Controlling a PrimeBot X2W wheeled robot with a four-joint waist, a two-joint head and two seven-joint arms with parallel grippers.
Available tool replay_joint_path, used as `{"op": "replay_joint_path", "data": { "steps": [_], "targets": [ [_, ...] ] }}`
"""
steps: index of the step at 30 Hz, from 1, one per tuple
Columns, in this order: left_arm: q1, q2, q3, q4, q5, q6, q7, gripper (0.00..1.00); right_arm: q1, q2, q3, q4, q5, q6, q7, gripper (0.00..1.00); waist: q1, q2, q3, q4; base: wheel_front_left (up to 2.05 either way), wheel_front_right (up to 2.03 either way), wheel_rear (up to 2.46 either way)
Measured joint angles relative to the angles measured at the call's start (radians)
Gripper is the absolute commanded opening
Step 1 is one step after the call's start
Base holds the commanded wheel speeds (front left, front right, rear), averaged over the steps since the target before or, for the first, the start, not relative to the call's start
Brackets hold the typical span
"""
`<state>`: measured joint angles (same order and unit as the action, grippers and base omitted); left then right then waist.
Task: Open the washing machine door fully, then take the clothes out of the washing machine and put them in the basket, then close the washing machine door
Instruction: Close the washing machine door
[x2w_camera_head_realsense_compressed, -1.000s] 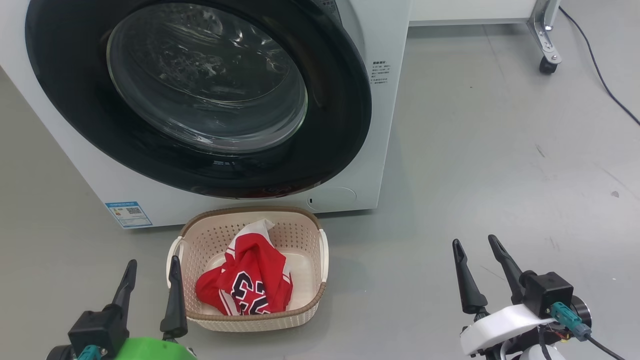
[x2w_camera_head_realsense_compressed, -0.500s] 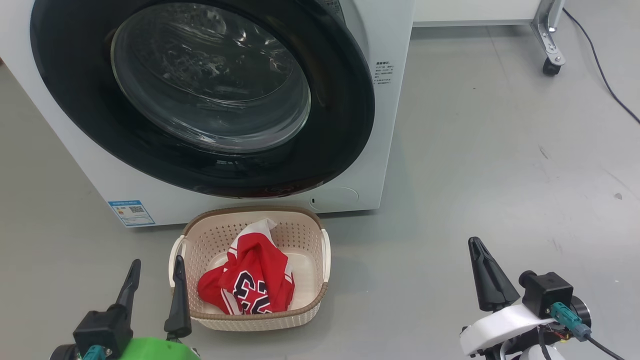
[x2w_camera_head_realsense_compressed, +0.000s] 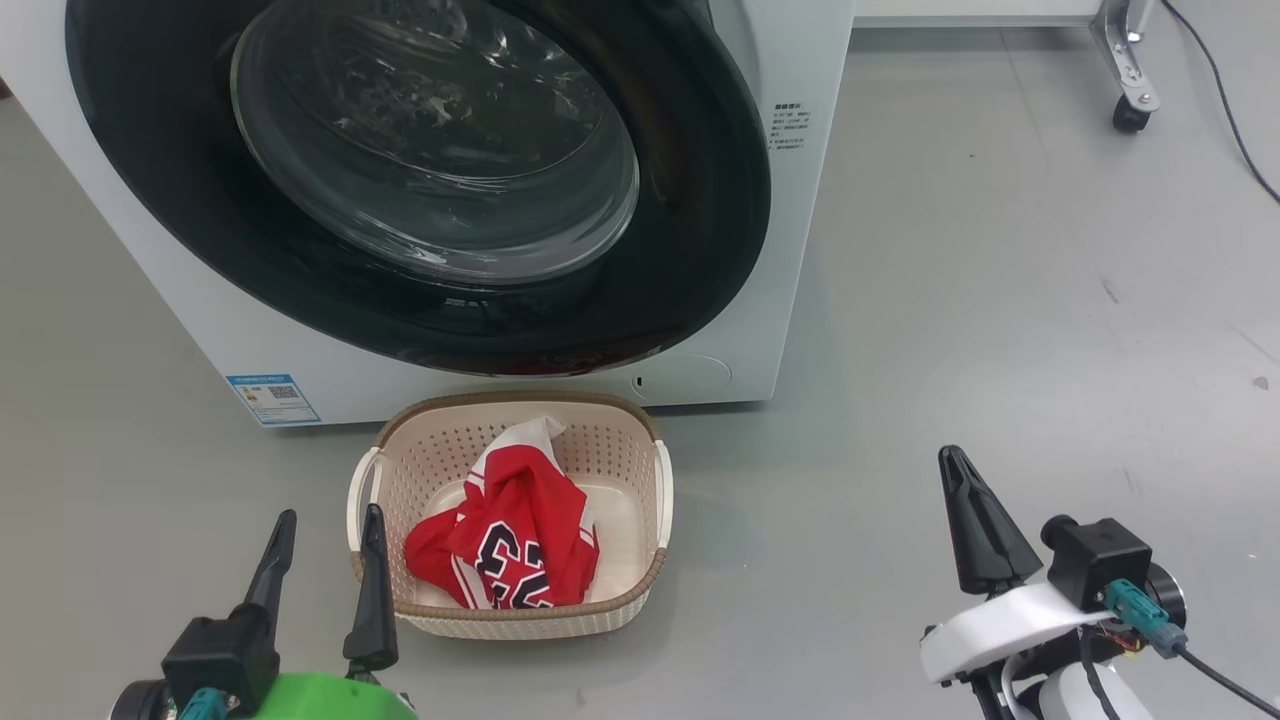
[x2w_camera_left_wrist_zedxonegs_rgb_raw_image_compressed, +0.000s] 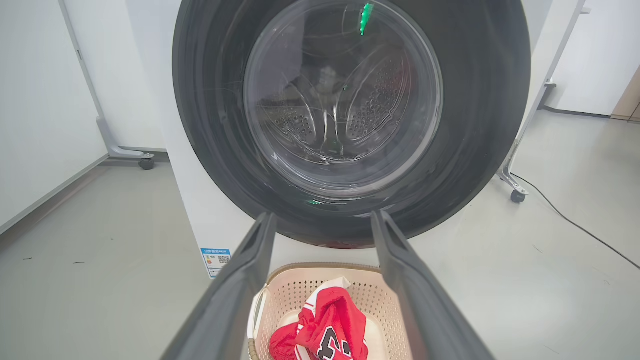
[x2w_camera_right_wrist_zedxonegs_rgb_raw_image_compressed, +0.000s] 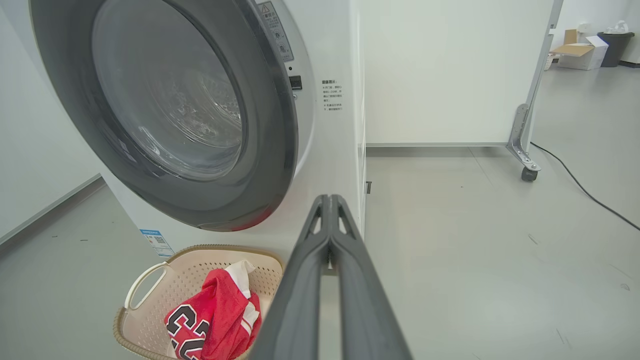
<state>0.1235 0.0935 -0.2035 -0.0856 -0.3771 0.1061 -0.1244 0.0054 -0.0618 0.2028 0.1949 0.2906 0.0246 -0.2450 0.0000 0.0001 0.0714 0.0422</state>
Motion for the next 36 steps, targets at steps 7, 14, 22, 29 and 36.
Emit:
{"op": "replay_joint_path", "data": {
  "steps": [7, 14, 22, 29, 36],
  "targets": [
    [-0.006, -0.006, -0.016, -0.024, 0.001, 0.0, 0.0, 1.0, -0.081, -0.011, 0.029, -0.016, -0.006, 0.022, 0.012, 0.0, 0.0, 0.0, 0.039, 0.021, 0.0, 0.0, 0.0],
    [-0.052, -0.014, -0.033, -0.049, 0.006, 0.0, -0.01, 1.0, -0.205, -0.03, 0.046, -0.034, -0.031, 0.044, 0.038, 0.0, 0.0, 0.0, 0.097, 0.044, 0.0, 0.0, 0.0],
    [-0.109, -0.022, -0.06, -0.054, 0.011, 0.0, -0.029, 1.0, -0.358, -0.037, 0.066, -0.036, -0.043, 0.062, 0.073, 0.0, 0.0, 0.0, 0.171, 0.081, 0.0, 0.0, 0.0],
    [-0.164, -0.032, -0.088, -0.052, 0.011, 0.0, -0.046, 1.0, -0.508, -0.064, 0.071, -0.026, -0.055, 0.071, 0.105, 0.0, 0.0001, 0.0, 0.228, 0.126, 0.0, 0.0, 0.0],
    [-0.195, -0.04, -0.104, -0.025, 0.011, -0.002, -0.066, 1.0, -0.636, -0.072, 0.077, 0.016, -0.056, 0.08, 0.127, 0.0, 0.0001, 0.0, 0.272, 0.179, 0.0, 0.0, 0.0]
  ]
}}
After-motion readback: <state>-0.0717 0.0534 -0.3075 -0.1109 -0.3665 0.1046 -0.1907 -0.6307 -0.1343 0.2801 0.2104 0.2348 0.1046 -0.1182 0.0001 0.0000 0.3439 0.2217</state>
